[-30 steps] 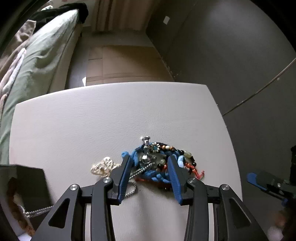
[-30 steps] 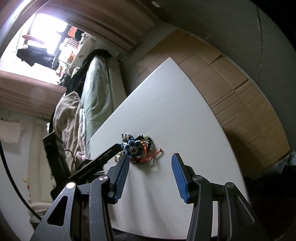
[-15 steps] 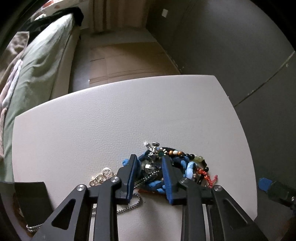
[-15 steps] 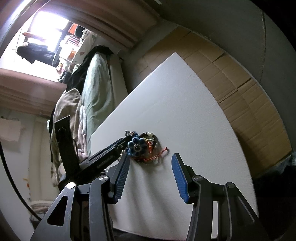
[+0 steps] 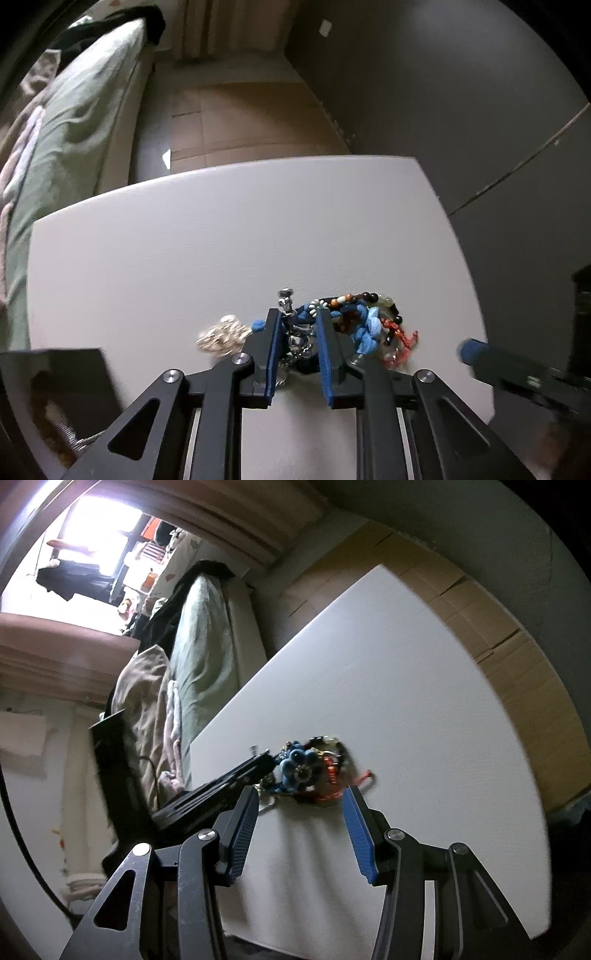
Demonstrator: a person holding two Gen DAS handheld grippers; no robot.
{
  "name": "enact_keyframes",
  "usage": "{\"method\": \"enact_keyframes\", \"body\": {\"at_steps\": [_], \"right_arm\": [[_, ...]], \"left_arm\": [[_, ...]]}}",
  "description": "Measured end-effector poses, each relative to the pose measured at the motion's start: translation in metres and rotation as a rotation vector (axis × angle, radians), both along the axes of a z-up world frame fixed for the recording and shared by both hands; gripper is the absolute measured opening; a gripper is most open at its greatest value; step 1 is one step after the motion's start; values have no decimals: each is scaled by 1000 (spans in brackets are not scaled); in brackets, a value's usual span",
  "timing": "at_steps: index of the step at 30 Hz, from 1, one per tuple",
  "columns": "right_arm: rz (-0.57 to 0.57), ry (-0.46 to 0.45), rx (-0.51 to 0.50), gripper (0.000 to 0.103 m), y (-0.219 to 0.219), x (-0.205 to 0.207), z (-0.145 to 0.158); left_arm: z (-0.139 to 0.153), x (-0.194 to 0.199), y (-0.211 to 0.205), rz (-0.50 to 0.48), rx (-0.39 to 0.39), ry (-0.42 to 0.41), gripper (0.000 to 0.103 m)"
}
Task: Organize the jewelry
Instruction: 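Pull the blue bracelet with the left tool while the right tool separates the red bracelets, then lift the blue bracelet tangle with the left tool while the right tool grasps a blue bead strand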
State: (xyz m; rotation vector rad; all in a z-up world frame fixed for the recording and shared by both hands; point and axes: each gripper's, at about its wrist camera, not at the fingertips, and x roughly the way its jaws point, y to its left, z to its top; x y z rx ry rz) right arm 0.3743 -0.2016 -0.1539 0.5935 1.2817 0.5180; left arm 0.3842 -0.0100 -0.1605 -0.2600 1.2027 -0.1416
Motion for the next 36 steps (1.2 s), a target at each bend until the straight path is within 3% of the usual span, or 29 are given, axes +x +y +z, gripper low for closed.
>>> {"method": "enact_keyframes", "body": {"at_steps": [8, 12, 17, 22, 28, 36], "right_arm": [[59, 10, 0, 48, 37, 5, -10], [88, 25, 33, 48, 55, 6, -15], [101, 79, 18, 48, 74, 4, -33], [113, 88, -23, 48, 83, 0, -38], [100, 86, -37, 48, 77, 1, -37], [97, 74, -38, 48, 72, -1, -33]], "left_arm": [[54, -22, 28, 7, -82, -84, 19], [63, -29, 31, -7, -117, -85, 19], [49, -36, 45, 36, -124, -57, 19], [26, -42, 60, 76, -54, -9, 20], [6, -43, 75, 111, -79, 41, 20], [1, -38, 60, 61, 12, 65, 20]]}}
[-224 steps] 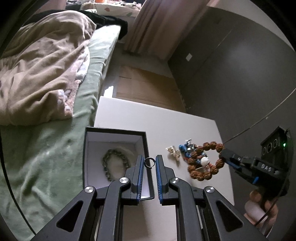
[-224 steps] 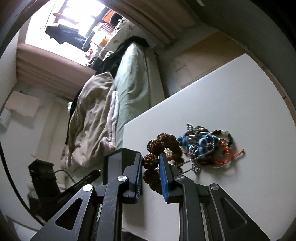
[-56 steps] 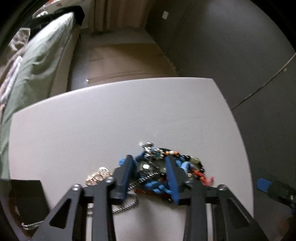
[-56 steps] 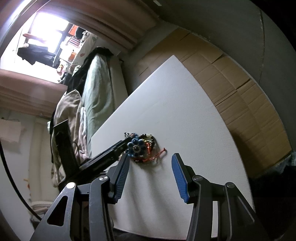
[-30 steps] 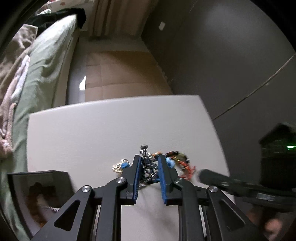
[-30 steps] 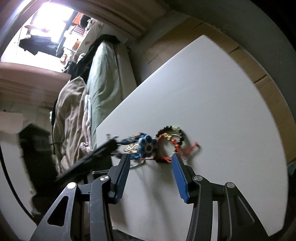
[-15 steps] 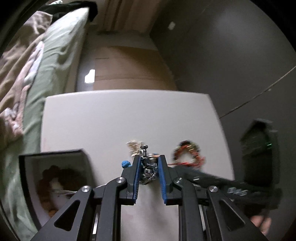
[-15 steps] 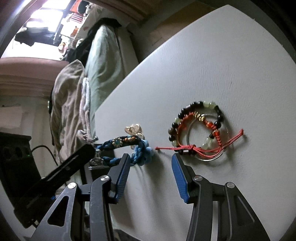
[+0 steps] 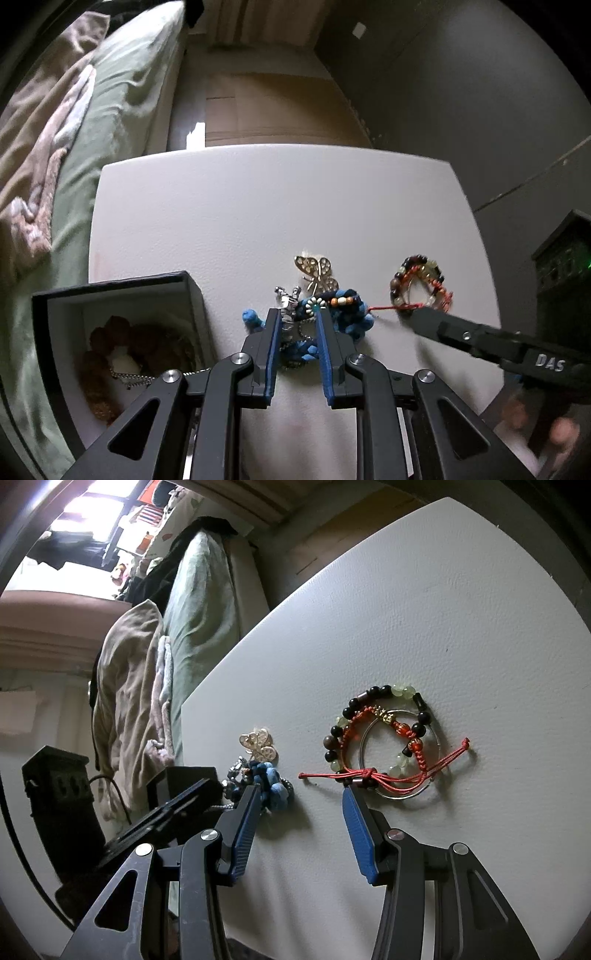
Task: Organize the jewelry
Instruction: 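Lift the blue bracelet tangle with the left tool while the right tool grasps a blue bead strand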
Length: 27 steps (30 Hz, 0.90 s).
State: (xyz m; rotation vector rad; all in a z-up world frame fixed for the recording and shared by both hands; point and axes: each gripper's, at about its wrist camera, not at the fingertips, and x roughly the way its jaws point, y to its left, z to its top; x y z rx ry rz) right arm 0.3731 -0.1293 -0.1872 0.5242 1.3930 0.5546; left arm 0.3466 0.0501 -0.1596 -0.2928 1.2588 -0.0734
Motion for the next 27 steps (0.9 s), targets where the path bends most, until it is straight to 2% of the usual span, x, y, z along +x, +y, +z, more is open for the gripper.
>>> {"method": "enact_keyframes", "body": {"at_steps": [5, 10, 14, 15, 16, 18, 20, 25, 27], "right_arm": [[-20, -16, 14, 48, -11, -2, 8], [-53, -43, 29, 48, -29, -3, 20], [-68, -55, 35, 48, -41, -3, 26], [-71, -58, 36, 48, -44, -3, 27], [-74, -62, 38, 48, -47, -4, 29], [-77, -68, 41, 48, -51, -4, 31], [-79, -74, 43, 48, -54, -5, 33], [-79, -76, 47, 48, -55, -6, 34], [-61, -72, 46, 49, -47, -6, 32]], "left_arm": [[-3, 6, -9, -13, 91, 46, 22], [-4, 9, -22, -51, 122, 42, 51], [-7, 11, -28, -56, 165, 48, 51], [-8, 11, -29, -59, 169, 53, 48], [-9, 11, -30, -63, 170, 58, 39], [-13, 12, -33, -64, 226, 78, 32], [-14, 12, -31, -57, 252, 83, 27], [-16, 12, -34, -76, 279, 89, 25], [-16, 12, -34, -79, 292, 80, 14]]}}
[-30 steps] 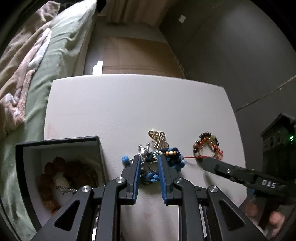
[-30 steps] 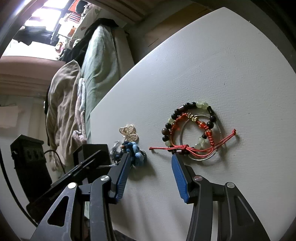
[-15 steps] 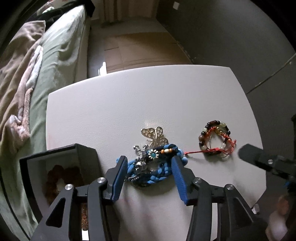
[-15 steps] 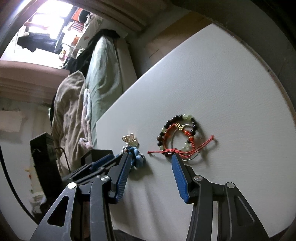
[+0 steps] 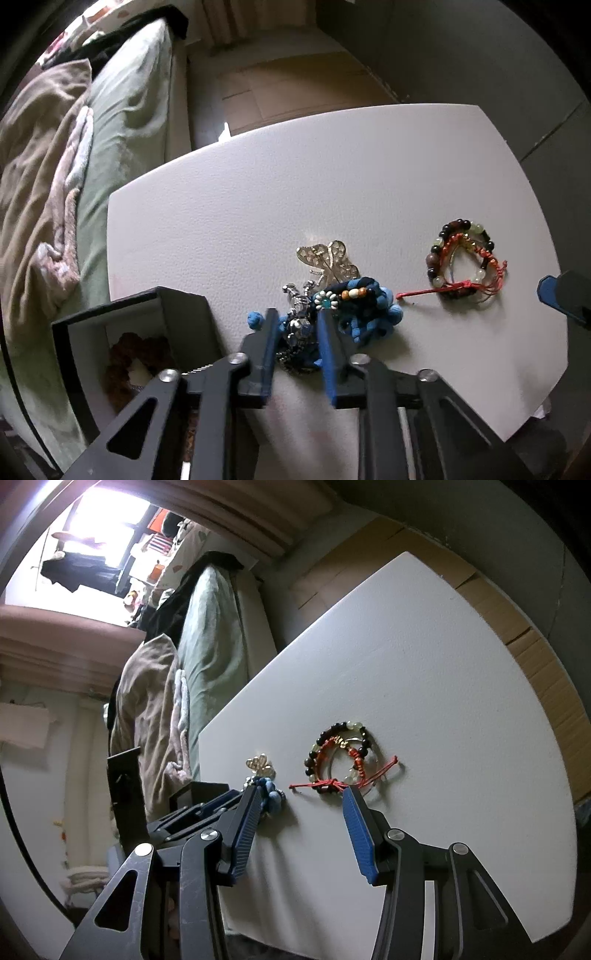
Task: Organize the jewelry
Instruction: 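Lift the blue bracelet tangle with the left tool while the right tool grasps a blue bead strand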
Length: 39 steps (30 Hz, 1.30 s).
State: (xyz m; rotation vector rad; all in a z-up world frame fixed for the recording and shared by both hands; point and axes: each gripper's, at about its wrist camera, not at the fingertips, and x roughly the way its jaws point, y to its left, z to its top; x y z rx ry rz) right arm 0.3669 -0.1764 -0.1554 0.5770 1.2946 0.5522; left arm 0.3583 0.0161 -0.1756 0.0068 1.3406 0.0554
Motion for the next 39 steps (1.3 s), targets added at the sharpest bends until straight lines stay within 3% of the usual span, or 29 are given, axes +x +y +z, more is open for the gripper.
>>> {"method": "enact_keyframes", "body": {"at_steps": [4, 15, 21, 26, 27, 28, 39], "right_arm": [[46, 31, 13, 48, 21, 0, -10], [134, 74, -25, 48, 79, 3, -38], [156, 57, -82, 47, 101, 5, -48], [163, 31, -103, 39, 112, 7, -47], [164, 32, -103, 31, 114, 8, -49], [172, 41, -99, 17, 117, 9, -52], [159, -27, -39, 15, 109, 2, -29]], "left_arm": [[11, -2, 14, 31, -127, -33, 14], [76, -29, 43, 59, -238, -169, 14], [136, -48, 64, 66, -263, -300, 14], [186, -66, 79, 74, -259, -409, 14], [194, -70, 82, 76, -258, -423, 14], [202, -74, 85, 80, -254, -440, 14], [264, -106, 121, 120, -211, -585, 14]]}}
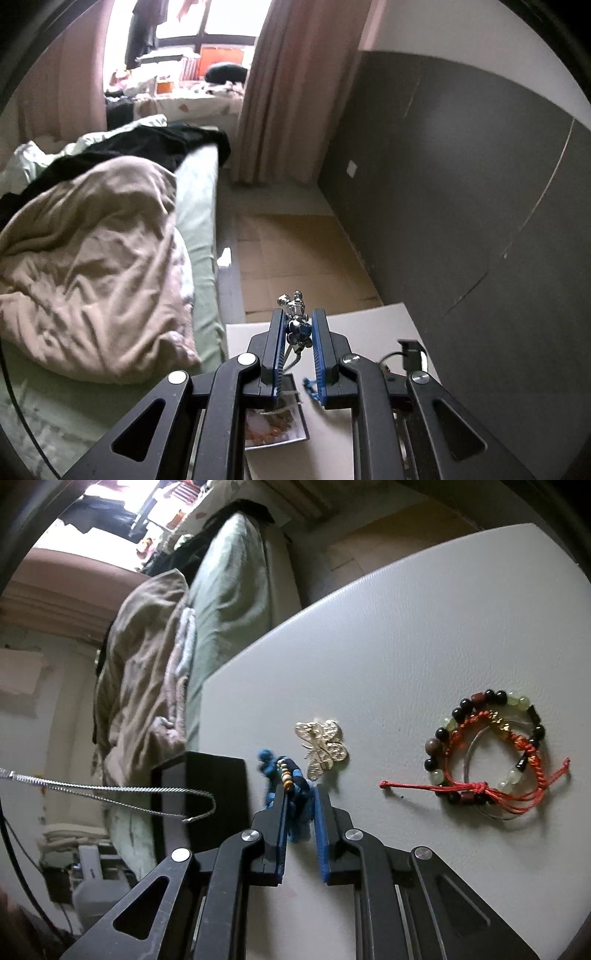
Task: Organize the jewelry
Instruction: 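Lift the blue bracelet tangle with the left tool while the right tool grasps a blue bead strand, then lower the blue bead strand into the black box and open the right tool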
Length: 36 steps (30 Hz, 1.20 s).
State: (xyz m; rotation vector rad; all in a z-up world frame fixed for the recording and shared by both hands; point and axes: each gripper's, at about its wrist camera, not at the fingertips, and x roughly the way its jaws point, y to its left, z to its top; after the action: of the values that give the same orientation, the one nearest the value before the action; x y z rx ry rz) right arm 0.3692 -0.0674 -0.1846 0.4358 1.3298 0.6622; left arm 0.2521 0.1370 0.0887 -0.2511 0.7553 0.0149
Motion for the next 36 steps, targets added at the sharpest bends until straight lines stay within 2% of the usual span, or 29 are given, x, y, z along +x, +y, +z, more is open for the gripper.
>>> {"method": "enact_keyframes", "body": {"at_steps": [11, 21, 27, 36], "right_arm": [[28, -89, 141, 15, -17, -15, 49], [102, -148, 265, 15, -5, -31, 83], [176, -154, 277, 15, 20, -43, 85], [227, -98, 204, 17, 62, -46, 59]], "left_arm": [[40, -18, 12, 19, 11, -93, 14], [72, -37, 8, 12, 33, -171, 14], [72, -40, 6, 4, 41, -172, 14], [89, -55, 9, 9, 57, -211, 14]]}}
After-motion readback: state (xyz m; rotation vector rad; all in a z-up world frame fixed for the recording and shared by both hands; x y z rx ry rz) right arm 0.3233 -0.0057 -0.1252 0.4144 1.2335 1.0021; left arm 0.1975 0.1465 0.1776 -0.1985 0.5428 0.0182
